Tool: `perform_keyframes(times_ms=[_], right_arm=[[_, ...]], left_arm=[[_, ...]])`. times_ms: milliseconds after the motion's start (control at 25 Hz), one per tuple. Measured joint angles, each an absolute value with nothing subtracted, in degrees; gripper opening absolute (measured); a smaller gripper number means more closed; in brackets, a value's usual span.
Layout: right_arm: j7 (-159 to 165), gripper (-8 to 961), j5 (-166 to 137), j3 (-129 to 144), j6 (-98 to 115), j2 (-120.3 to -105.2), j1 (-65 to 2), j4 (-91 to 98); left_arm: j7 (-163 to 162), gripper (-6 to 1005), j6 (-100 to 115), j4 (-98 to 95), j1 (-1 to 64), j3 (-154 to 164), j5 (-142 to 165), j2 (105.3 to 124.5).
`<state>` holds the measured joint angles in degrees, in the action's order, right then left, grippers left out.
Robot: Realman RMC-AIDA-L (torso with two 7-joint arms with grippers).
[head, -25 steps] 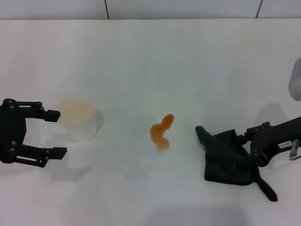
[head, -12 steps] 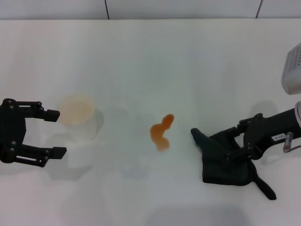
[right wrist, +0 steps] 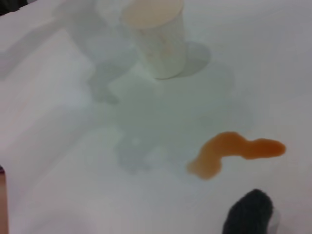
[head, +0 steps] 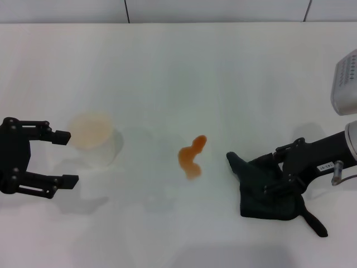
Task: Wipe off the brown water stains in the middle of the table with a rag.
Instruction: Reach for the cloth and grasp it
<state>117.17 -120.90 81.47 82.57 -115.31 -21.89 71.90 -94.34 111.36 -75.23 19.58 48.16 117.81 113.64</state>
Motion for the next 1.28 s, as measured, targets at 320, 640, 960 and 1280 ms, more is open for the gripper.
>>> perform_keyframes(times_ms=[320,640,960,1280], right_arm=[[117.0,748,-120.6,84.1,79.9,-115.31,-21.7,70.7],[116.8,750,-120.6,85.0,78.3,-115.31,-21.7,70.5],[116.6,644,-121.0,86.4,76.0,-115.31,-21.5,69.1],[116.6,606,-121.0,86.9,75.4,-115.31,-21.2,69.2]], left_arm=[[-94.2,861,111.4,-75.2,19.6,48.2,117.9,113.64],[-94.2,861,111.3,-75.2,19.7,48.2,117.9,113.64],[-94.2,861,111.3,-75.2,19.6,48.2,117.9,113.64],[-94.2,861,111.3,-75.2,19.5,48.2,117.9,113.64]])
